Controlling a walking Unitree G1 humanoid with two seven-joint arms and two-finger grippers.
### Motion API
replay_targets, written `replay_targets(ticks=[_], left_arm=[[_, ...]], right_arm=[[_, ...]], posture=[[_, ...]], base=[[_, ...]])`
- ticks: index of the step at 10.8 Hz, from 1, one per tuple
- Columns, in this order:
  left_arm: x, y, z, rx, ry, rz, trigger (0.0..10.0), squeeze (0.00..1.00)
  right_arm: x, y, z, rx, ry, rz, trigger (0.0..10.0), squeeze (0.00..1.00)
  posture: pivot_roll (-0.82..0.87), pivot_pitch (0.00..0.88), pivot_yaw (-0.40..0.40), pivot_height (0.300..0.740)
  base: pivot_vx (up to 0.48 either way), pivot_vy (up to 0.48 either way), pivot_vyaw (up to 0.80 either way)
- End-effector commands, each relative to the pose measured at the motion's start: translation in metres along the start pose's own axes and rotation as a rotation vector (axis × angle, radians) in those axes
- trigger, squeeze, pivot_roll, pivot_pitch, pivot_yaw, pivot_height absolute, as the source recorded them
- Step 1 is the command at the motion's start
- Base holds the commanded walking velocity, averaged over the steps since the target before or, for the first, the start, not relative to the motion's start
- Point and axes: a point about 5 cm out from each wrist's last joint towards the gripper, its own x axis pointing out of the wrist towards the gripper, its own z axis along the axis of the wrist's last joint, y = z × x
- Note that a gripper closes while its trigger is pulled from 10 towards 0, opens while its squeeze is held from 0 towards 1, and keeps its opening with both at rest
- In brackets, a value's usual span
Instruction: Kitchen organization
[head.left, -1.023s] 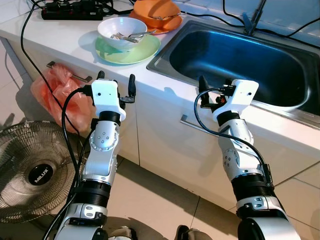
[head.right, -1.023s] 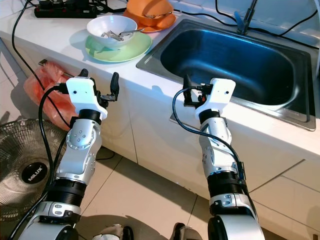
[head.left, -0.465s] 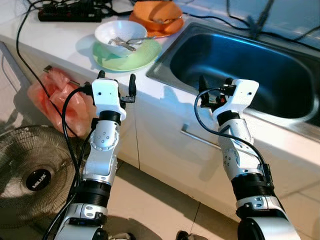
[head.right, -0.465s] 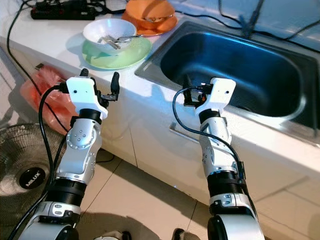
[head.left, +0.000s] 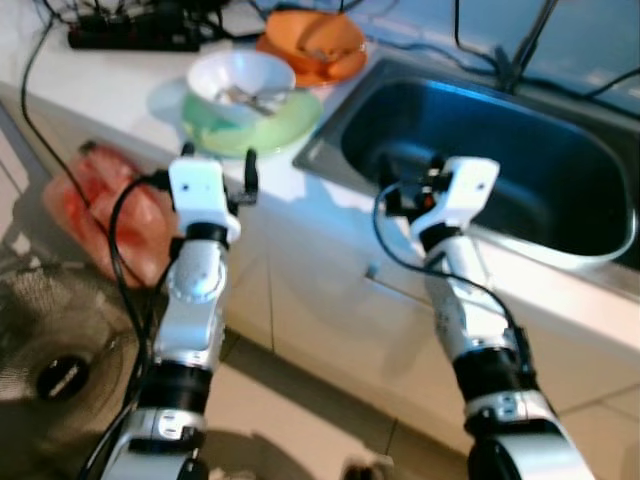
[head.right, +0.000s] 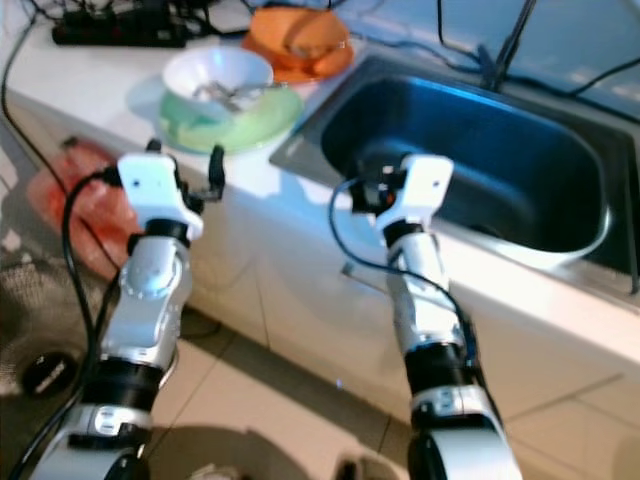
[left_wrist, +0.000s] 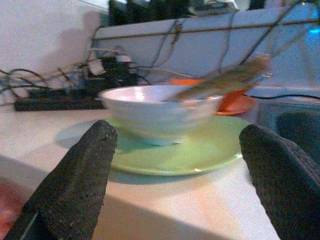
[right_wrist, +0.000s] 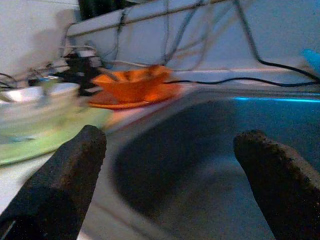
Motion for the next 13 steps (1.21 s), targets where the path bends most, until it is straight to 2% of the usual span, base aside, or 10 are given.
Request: replay_targets(ticks=[1,2,4,7,9,13], left_arm=[[0.0003,-0.0039,0.0028,0.007,-0.010,-0.015,10.0,0.00],[0.0002,-0.0041,0.0028,0.007,-0.009,-0.015,10.0,0.00],[-0.0002,-0.0036,0.0028,0.007,-0.008,-0.014,10.0,0.00],[-0.0005,-0.0039,0.0026,0.008,-0.007,-0.018,10.0,0.00],[-0.0007,-0.0040,0.0026,0.007,-0.007,-0.019,10.0,0.00],[-0.0014,-0.0066,0.0053,-0.008,-0.027,-0.036,10.0,0.00]], right_arm=[[0.0008,-0.0028,0.0031,0.004,-0.011,-0.015,10.0,0.00],[0.0008,-0.0026,0.0025,0.012,-0.006,-0.013,10.0,0.00],[0.0012,-0.0004,0.0009,0.022,0.004,-0.007,10.0,0.00],[0.0007,-0.0007,0.0005,0.017,0.005,-0.009,10.0,0.00],[0.0011,-0.0001,-0.0002,0.025,0.011,-0.007,10.0,0.00],[0.0011,0.0000,0.0005,0.015,0.003,-0.008,10.0,0.00]], posture=[[0.07,0.113,-0.034,0.740],[0.07,0.113,-0.034,0.740],[0.07,0.116,-0.035,0.740],[0.07,0.117,-0.034,0.740],[0.07,0.117,-0.034,0.740],[0.08,0.118,-0.036,0.740]], base=[[0.274,0.000,0.00],[0.270,0.000,0.00],[0.270,0.000,-0.80],[0.273,0.000,0.00],[0.272,0.000,-0.66],[0.000,0.000,0.00]])
